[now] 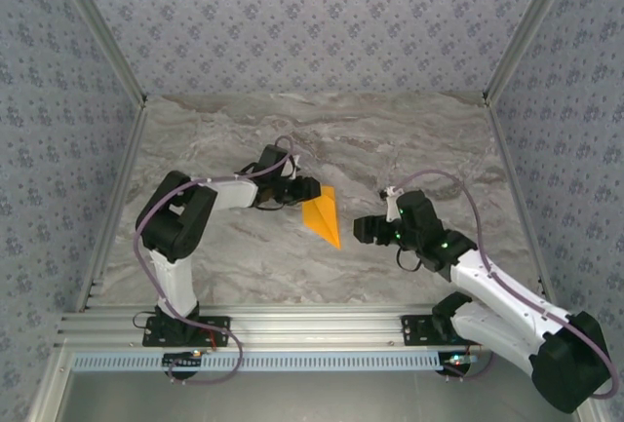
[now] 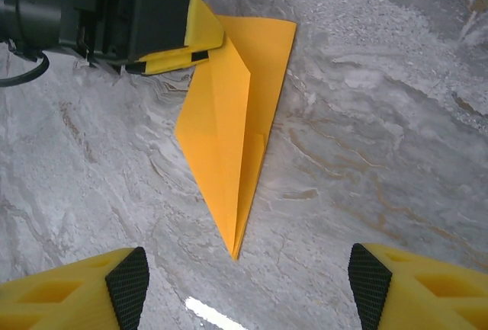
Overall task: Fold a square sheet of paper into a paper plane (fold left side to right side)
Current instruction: Turn over the paper at the center of the table.
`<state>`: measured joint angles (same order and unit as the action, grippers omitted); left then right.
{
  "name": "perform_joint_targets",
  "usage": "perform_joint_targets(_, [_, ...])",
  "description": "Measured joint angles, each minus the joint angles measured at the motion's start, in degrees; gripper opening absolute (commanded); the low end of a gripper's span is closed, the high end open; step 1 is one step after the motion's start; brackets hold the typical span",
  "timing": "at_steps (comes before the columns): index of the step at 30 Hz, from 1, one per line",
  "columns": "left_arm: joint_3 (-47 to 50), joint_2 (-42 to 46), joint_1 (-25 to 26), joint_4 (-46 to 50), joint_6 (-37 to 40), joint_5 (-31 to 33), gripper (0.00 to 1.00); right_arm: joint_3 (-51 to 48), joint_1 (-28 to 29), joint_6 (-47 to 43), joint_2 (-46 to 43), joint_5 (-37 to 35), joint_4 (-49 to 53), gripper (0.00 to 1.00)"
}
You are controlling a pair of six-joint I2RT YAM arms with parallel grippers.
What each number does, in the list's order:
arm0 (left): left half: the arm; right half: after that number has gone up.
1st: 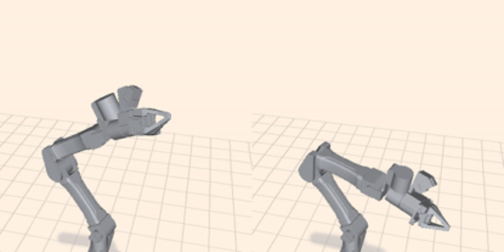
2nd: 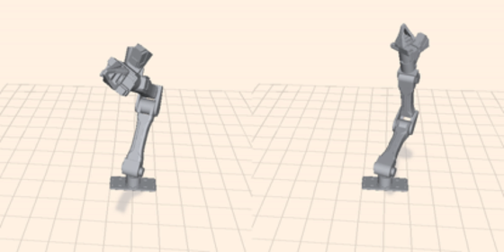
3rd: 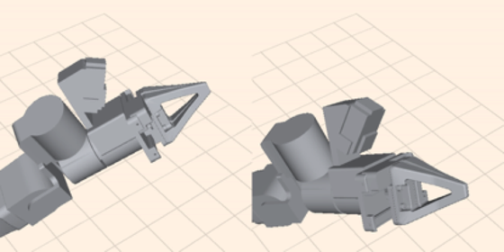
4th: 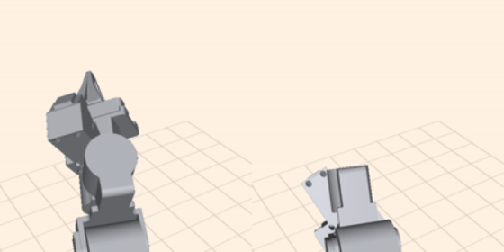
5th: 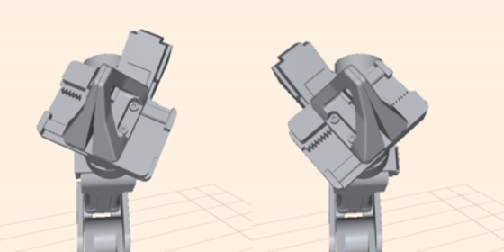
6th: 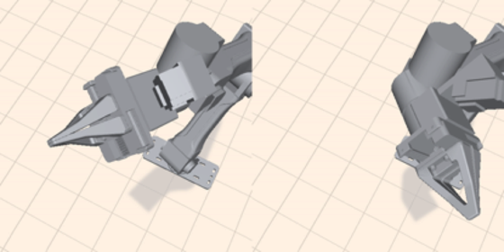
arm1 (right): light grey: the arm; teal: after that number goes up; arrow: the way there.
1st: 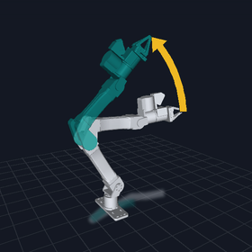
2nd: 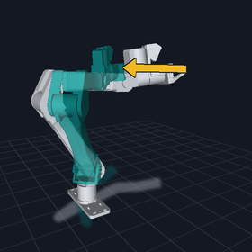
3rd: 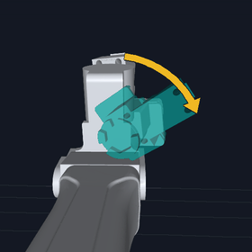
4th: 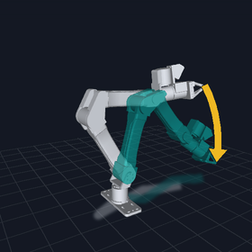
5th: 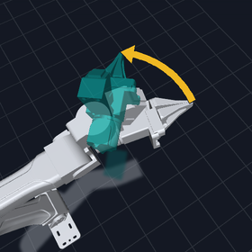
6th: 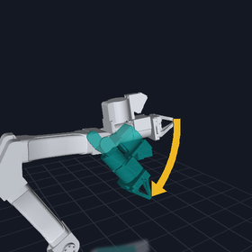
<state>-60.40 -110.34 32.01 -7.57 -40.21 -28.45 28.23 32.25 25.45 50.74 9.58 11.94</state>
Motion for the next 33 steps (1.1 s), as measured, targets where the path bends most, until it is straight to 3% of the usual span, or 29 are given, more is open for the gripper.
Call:
perform_joint_targets(10, [-3.8, -3.4, 0.0, 1.3, 0.0, 0.0, 0.41, -0.9, -1.6, 0.0, -2.1, 0.1, 0.7, 0.73])
perform_joint_targets(16, [-3.8, -3.4, 0.0, 1.3, -0.2, -0.3, 0.15, -2.9, -3.4, 0.6, -2.3, 2.1, 0.3, 0.8])
perform_joint_targets(21, [-3.8, -2.6, 0.0, 1.1, 0.7, -0.6, 0.0, -6.0, -9.1, 3.2, -2.9, 9.8, -4.2, 0.99])
perform_joint_targets(28, [-1.9, 9.5, -0.1, 1.3, 1.2, -0.9, 0.0, -9.2, -19.5, 7.7, -2.9, 25.5, -14.6, 1.0])
perform_joint_targets(33, [-0.8, 22.4, -0.5, 0.5, 1.0, -2.1, 0.0, -9.2, -21.4, 11.3, -2.6, 34.6, -23.8, 1.0])
